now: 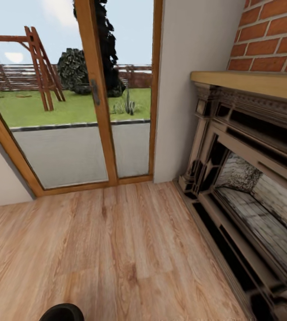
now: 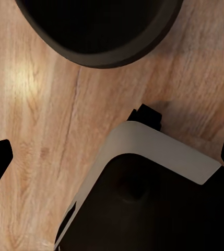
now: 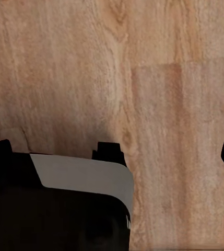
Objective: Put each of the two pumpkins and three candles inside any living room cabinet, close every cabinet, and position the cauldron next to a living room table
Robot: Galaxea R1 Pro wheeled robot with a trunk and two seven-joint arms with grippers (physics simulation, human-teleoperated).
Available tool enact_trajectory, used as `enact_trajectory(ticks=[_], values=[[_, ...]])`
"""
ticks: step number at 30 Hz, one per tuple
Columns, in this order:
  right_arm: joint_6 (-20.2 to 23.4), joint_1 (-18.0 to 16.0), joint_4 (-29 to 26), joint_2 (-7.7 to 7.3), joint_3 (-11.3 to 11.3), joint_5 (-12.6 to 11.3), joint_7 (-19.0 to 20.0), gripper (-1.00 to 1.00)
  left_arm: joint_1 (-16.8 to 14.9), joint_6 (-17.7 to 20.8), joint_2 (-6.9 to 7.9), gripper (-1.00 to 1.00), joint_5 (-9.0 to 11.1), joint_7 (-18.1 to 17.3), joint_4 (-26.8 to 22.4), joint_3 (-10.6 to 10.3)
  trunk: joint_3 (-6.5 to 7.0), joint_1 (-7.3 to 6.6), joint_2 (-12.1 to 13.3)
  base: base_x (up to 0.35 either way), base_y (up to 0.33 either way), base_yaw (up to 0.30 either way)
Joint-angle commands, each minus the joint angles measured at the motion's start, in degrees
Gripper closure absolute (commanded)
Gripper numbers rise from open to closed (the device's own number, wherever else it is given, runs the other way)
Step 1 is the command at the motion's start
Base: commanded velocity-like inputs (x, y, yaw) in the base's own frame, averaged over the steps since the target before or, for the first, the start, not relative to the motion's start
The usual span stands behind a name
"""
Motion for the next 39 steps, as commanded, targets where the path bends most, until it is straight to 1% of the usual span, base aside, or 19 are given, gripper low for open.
enact_trajectory(ticks=[1,10,15,22,27,39], values=[[0.0,0.0,0.0,0.00,0.0,0.0,0.0,-1.00,0.0,0.0,0.00,-1.00,0.0,0.0,0.0,0.0,-0.03,0.00,0.0,0.000,0.000,-0.274],[0.0,0.0,0.0,0.17,0.0,0.0,0.0,-1.00,0.0,0.0,-0.18,-1.00,-0.1,0.0,0.0,-0.1,-0.27,0.00,0.0,0.004,-0.006,-0.274],[0.0,0.0,0.0,0.31,0.1,0.1,-0.1,-1.00,0.0,0.0,-0.06,-1.00,-0.1,0.0,0.0,-0.1,-0.41,0.00,0.0,0.151,-0.116,-0.192],[-0.5,0.0,0.1,0.40,0.2,0.3,-0.1,-1.00,0.0,0.1,-0.03,-1.00,-0.1,0.0,0.0,-0.1,-0.43,0.00,0.0,0.294,-0.131,-0.018],[-0.4,0.0,0.1,0.43,0.3,0.3,-0.1,-1.00,0.0,0.1,-0.01,-1.00,-0.1,0.0,0.0,-0.1,-0.49,0.00,0.0,0.317,-0.034,-0.001],[-0.5,0.0,0.1,0.53,0.3,0.9,-0.3,-1.00,0.0,0.1,-0.02,-1.00,-0.1,0.0,0.0,-0.1,-1.49,0.00,0.0,0.322,-0.001,0.020]])
